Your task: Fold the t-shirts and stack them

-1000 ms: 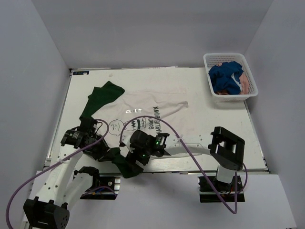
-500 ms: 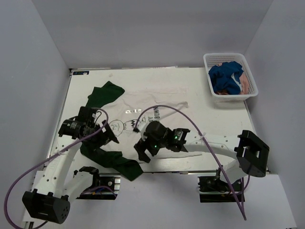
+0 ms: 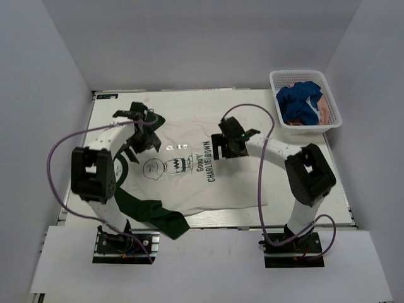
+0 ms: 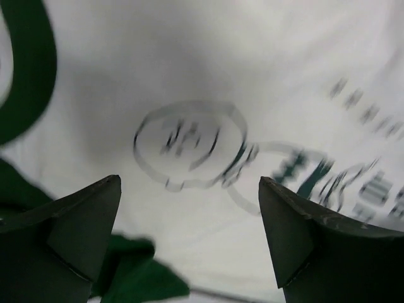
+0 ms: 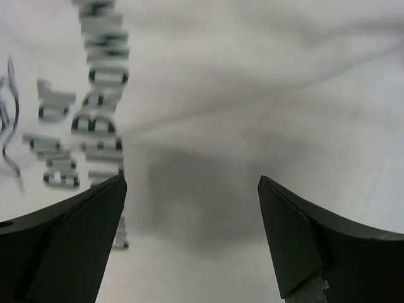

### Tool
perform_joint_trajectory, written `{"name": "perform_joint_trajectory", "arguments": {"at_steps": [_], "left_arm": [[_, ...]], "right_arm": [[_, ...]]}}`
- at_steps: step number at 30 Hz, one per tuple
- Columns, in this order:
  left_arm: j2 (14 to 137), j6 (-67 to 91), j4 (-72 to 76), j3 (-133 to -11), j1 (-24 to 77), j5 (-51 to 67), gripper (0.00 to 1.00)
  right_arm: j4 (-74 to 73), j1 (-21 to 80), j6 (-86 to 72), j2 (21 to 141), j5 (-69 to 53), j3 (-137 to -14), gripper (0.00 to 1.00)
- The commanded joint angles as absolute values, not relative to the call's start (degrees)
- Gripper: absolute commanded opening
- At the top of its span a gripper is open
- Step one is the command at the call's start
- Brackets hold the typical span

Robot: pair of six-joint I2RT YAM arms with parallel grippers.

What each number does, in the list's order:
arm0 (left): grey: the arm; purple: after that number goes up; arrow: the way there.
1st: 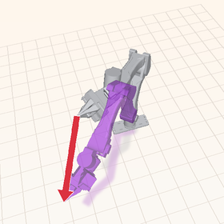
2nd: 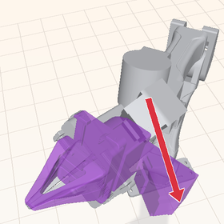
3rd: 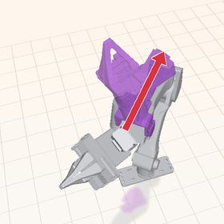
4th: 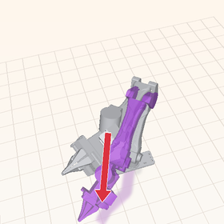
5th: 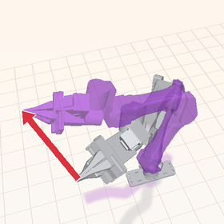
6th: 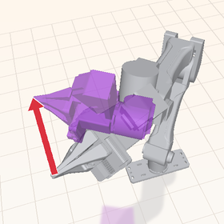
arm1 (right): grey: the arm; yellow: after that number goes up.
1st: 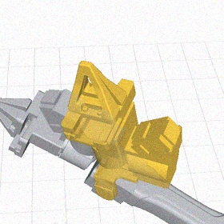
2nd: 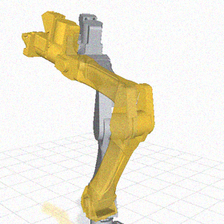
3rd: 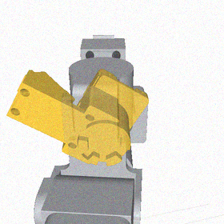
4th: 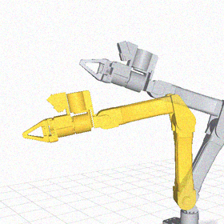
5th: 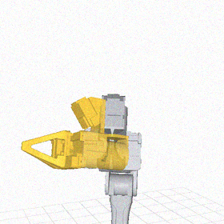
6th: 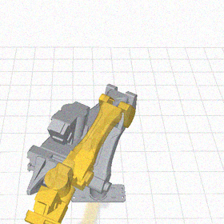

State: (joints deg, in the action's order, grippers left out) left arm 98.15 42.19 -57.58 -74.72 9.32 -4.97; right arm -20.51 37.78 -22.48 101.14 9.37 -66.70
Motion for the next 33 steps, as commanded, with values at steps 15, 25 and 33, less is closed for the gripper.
{"name": "perform_joint_trajectory", "arguments": {"at_steps": [15,25,33], "left_arm": [[134.46,35.33,-52.29,-112.06,2.2,-14.51,1.0],[136.85,35.33,-48.25,-106.0,-0.26,-12.93,1.0],[138.16,33.13,-44.48,-106.52,-0.88,-6.86,1.0]], "right_arm": [[-25.22,27.17,-18.19,127.88,9.75,-96.24,0.9],[-26.27,13.37,-15.56,131.39,13.81,-102.46,0.9],[-26.2,12.39,-5.19,127.63,6.43,-106.18,0.9]]}}
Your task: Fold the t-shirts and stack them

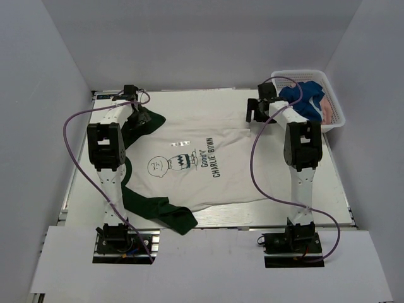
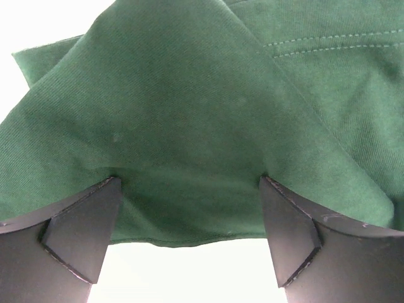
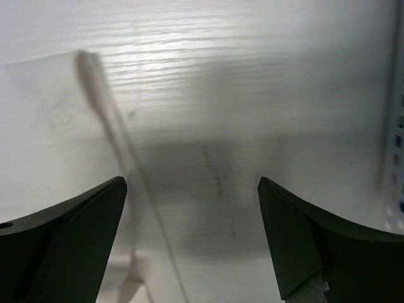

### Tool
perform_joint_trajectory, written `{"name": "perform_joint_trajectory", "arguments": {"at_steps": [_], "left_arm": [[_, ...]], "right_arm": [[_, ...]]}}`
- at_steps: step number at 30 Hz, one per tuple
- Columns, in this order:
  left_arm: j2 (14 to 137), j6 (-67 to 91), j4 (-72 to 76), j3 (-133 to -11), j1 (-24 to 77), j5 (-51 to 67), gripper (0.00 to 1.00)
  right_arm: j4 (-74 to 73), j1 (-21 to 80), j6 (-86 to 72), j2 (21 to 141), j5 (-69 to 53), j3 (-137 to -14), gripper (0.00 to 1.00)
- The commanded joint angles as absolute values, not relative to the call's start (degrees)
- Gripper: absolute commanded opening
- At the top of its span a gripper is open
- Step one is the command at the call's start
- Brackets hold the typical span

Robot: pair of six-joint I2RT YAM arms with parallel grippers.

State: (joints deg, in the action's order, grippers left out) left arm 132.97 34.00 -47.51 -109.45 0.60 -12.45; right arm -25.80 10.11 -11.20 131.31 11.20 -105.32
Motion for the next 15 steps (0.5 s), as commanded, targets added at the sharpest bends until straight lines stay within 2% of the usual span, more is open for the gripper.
{"name": "perform_joint_trajectory", "arguments": {"at_steps": [1,3,7,11,15], "left_arm": [[138.16,32.61,-44.47,-106.52,-0.88,-6.33,1.0],[138.16,32.61,-43.86,-107.66,-0.88,-5.71,1.0],[138.16,31.99,-43.86,-108.98,-0.88,-3.7,1.0],[137.11,31.99,-43.86,-108.98,-0.88,-3.69,1.0],[136.49,30.85,-43.33,-108.98,-0.88,-3.69,1.0]], "right_arm": [[-23.76,13.18,-4.58,125.88,2.94,-105.56,0.9],[-21.89,14.24,-2.73,122.45,-2.87,-103.1,0.9],[-21.08,16.95,-1.32,121.9,-6.42,-103.18,0.9],[-27.23,18.02,-3.24,123.75,2.15,-106.08,0.9],[-27.77,18.11,-6.32,121.47,7.46,-100.39,0.9]]}}
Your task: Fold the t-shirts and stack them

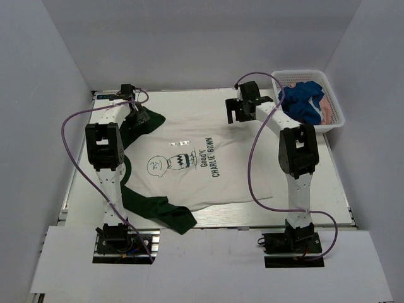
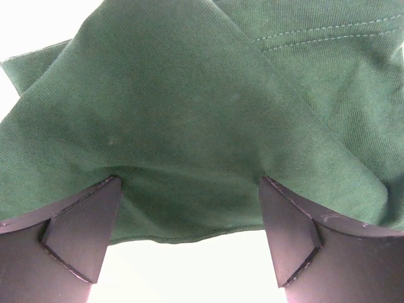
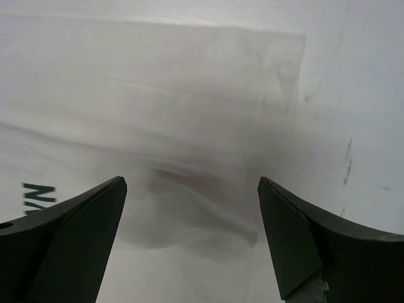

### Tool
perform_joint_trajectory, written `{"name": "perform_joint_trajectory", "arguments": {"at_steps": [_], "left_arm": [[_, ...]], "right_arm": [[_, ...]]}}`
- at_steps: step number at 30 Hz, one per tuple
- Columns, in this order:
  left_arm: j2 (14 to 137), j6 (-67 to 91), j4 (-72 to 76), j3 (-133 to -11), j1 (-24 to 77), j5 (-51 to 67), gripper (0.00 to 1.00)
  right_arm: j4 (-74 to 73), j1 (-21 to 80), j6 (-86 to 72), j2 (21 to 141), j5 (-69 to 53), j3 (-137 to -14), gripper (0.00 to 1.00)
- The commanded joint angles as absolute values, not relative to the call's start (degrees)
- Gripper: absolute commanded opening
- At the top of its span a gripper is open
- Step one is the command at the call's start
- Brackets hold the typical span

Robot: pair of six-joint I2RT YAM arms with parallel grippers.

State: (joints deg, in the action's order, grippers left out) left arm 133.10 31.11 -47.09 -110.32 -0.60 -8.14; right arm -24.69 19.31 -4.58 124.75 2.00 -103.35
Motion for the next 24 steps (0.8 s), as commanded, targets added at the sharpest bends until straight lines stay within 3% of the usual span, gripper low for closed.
{"name": "perform_joint_trajectory", "arguments": {"at_steps": [1,7,9,10,11,20,24], "left_arm": [[136.49,30.33,-42.72,-108.98,-0.88,-3.17,1.0],[134.3,29.09,-41.05,-108.73,-0.88,3.6,1.0],[132.28,28.56,-40.52,-108.02,-0.88,4.22,1.0],[130.88,28.56,-39.82,-107.41,-0.36,4.22,1.0],[130.87,27.87,-39.21,-107.4,-0.35,4.22,1.0],[125.6,26.72,-37.97,-108.01,0.18,4.75,1.0],[124.98,26.72,-37.36,-108.02,0.18,4.75,1.0]], "right_arm": [[-27.6,18.02,-6.42,121.46,7.82,-99.94,0.9],[-32.95,18.37,-9.22,123.31,10.81,-102.13,0.82],[-32.08,18.37,-9.4,122.7,10.72,-101.17,0.71],[-32.08,18.2,-9.75,122.7,10.72,-100.47,0.6],[-32.25,18.45,-9.84,122.78,10.64,-100.37,0.57],[-36.64,18.1,-12.48,124.36,12.74,-101.86,0.59],[-37.53,18.28,-12.48,123.4,14.76,-100.72,0.69]]}}
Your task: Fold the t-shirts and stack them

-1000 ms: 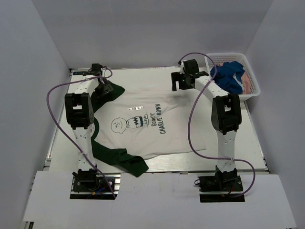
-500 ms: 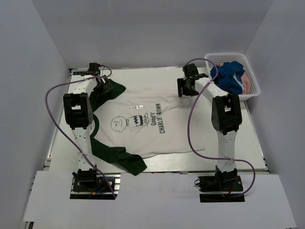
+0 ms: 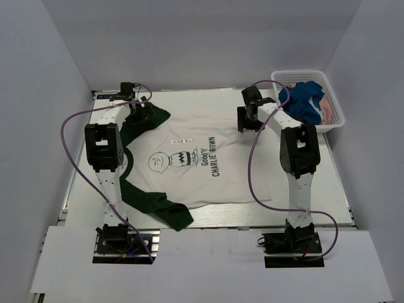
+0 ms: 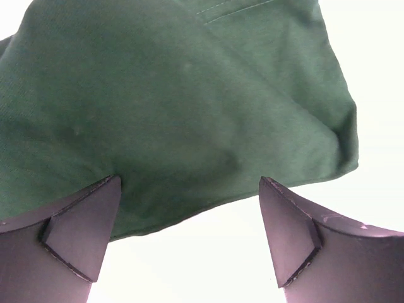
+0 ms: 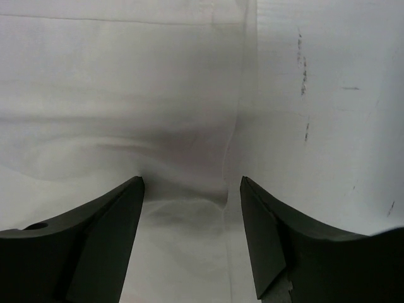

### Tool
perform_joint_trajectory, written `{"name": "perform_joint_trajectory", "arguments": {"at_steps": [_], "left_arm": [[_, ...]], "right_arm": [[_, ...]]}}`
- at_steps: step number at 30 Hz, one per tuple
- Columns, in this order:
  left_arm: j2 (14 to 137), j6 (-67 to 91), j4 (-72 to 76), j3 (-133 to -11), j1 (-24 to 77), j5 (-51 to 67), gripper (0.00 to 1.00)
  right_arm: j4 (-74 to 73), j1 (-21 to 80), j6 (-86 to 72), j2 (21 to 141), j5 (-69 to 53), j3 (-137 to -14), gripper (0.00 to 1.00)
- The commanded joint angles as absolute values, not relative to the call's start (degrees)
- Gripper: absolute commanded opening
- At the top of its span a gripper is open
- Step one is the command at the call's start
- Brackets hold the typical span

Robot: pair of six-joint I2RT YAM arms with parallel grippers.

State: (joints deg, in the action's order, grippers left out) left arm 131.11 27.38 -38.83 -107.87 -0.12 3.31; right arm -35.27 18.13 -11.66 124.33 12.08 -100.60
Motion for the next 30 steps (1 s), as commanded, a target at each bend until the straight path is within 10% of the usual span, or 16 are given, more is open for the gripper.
{"name": "perform_joint_trajectory", "arguments": {"at_steps": [1,13,19,30], "left_arm": [[124.37,26.72,-37.35,-107.41,0.18,4.75,1.0],[121.47,26.72,-36.04,-104.68,0.18,6.86,1.0],[119.8,26.72,-36.04,-102.93,0.18,5.71,1.0],[119.27,26.72,-36.04,-102.92,0.18,4.57,1.0]], "right_arm": [[-37.36,18.11,-12.74,122.7,15.37,-99.77,0.69],[-26.55,17.84,-10.55,118.03,8.96,-89.91,0.48],[-25.93,17.84,-10.37,119.26,10.1,-92.63,0.0],[-38.93,17.4,-12.21,118.3,22.33,-100.9,0.0]]}}
